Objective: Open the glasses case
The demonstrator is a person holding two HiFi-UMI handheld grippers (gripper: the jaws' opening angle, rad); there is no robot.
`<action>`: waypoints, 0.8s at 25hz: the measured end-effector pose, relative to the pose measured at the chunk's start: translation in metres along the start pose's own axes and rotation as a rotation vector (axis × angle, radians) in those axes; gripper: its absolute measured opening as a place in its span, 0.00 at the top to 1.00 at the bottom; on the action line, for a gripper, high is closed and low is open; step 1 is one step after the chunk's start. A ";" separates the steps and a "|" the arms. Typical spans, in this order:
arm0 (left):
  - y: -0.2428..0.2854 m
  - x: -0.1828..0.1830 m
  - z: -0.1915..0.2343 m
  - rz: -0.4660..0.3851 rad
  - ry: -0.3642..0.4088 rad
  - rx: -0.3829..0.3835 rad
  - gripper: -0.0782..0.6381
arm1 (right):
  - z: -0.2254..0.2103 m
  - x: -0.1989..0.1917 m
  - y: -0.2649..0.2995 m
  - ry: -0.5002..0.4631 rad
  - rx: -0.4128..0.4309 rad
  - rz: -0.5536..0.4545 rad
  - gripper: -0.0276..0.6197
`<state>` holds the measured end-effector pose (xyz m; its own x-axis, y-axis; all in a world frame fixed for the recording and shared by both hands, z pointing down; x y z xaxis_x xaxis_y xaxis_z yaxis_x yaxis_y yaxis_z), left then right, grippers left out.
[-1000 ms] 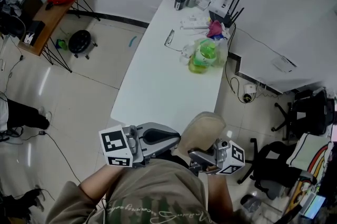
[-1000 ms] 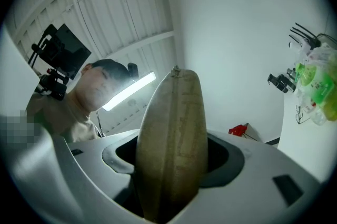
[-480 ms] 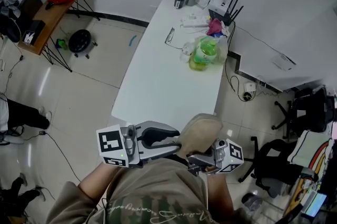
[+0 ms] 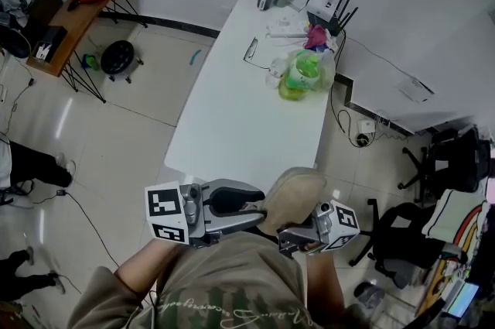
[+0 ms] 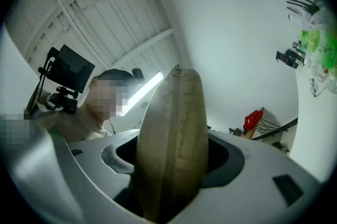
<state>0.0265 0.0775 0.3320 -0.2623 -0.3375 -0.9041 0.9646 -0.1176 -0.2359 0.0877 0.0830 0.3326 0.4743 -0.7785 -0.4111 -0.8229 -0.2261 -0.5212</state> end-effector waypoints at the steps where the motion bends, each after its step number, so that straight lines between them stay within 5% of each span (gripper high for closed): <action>1: -0.001 -0.001 0.000 -0.003 0.000 0.009 0.70 | -0.001 -0.001 0.000 -0.009 -0.017 0.004 0.47; 4: -0.009 -0.004 0.000 -0.019 0.017 0.035 0.73 | -0.005 -0.005 0.003 -0.061 -0.090 0.043 0.47; 6: -0.013 -0.004 -0.001 -0.040 0.039 0.048 0.86 | -0.008 -0.012 0.008 -0.125 -0.153 0.103 0.47; 9: -0.013 -0.006 -0.005 -0.068 0.049 0.042 0.86 | -0.013 -0.027 0.016 -0.215 -0.201 0.196 0.47; 14: -0.019 -0.014 0.010 -0.078 0.014 0.128 0.87 | -0.031 -0.025 0.012 -0.223 -0.252 0.127 0.47; 20: -0.028 -0.013 0.011 -0.063 0.058 0.120 0.88 | -0.031 0.000 0.008 -0.132 -0.196 -0.043 0.48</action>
<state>0.0025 0.0751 0.3538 -0.3173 -0.2715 -0.9086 0.9351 -0.2490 -0.2521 0.0716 0.0637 0.3515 0.5363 -0.6854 -0.4925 -0.8400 -0.3765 -0.3907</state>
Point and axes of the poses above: the fingertips, and each gripper's own axes: y forward along the fingers, z to its left, x out of its top, the point moved 2 cm from there along -y, backward along the fingers, and after that the axes turned 15 degrees about y, right-handed, at the moved point
